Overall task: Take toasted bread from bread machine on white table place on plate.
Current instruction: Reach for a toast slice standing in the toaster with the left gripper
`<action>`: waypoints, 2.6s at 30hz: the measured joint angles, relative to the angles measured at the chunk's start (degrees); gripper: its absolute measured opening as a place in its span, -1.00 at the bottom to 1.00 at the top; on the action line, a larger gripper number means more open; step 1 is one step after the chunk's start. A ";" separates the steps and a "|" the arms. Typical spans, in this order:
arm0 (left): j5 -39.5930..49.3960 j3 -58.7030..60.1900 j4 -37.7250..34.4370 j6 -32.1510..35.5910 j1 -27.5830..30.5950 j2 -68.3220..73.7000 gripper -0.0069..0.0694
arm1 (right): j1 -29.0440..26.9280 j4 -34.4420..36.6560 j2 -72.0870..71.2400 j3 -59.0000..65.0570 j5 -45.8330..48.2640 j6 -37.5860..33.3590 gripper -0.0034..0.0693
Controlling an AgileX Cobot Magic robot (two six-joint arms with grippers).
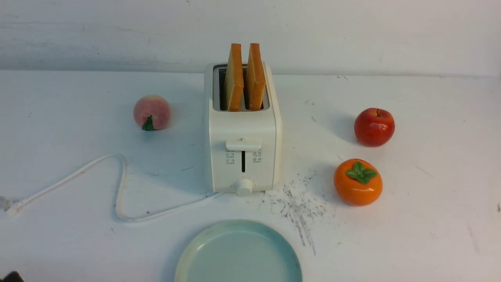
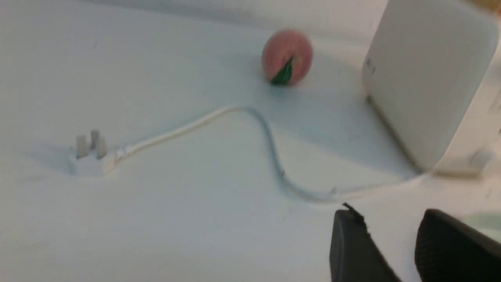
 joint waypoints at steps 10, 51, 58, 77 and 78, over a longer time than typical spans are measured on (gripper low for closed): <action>-12.06 0.00 -17.04 -9.10 0.00 0.00 -0.19 | 0.00 3.09 0.00 0.00 -0.22 0.88 -0.25; 48.04 -75.51 -2.44 -5.11 -18.82 77.29 -0.86 | 0.00 36.23 28.96 -31.60 34.85 -15.15 -0.96; 47.48 -92.73 13.32 -11.11 -24.34 90.11 -0.85 | 0.00 37.47 30.89 -31.65 34.39 -19.41 -0.96; 35.95 -105.77 19.54 -11.67 -25.40 108.51 0.63 | 0.00 37.60 30.89 -31.65 31.84 -19.84 -0.93; 35.33 -105.77 20.05 -11.67 -25.40 108.90 0.63 | 0.00 37.60 30.89 -31.65 31.84 -19.84 -0.93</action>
